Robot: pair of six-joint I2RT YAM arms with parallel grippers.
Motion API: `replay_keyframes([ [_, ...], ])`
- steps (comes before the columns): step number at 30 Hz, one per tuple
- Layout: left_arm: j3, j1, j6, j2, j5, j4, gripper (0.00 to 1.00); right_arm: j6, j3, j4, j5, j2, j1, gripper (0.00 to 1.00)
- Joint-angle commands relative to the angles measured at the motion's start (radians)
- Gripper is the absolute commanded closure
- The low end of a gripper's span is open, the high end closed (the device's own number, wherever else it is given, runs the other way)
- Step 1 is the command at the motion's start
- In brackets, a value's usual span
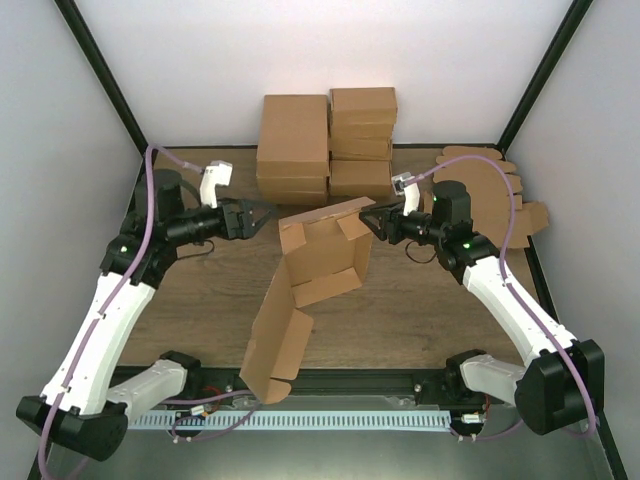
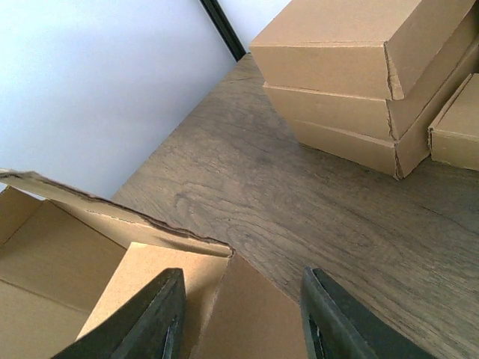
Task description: Fold the paper box
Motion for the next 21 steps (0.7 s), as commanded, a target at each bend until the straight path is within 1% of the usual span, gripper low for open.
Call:
replay_keyframes([
  [1, 0.029, -0.001, -0.022, 0.069, 0.052, 0.084, 0.08, -0.018, 0.045, -0.027, -0.008, 0.008, -0.003, 0.55],
  [5, 0.022, -0.004, -0.039, 0.141, 0.148, 0.145, 0.17, -0.018, 0.052, -0.031, -0.01, 0.01, -0.003, 0.55],
  [7, 0.01, -0.015, -0.043, 0.168, 0.19, 0.17, 0.2, -0.019, 0.055, -0.031, -0.009, 0.012, -0.003, 0.55],
  [13, -0.009, -0.101, -0.018, 0.21, 0.177, 0.176, 0.27, -0.017, 0.064, -0.033, -0.007, 0.016, -0.003, 0.55],
  [21, -0.056, -0.112, -0.006, 0.195, 0.149, 0.173, 0.3, -0.007, 0.078, -0.038, 0.011, 0.003, -0.002, 0.49],
])
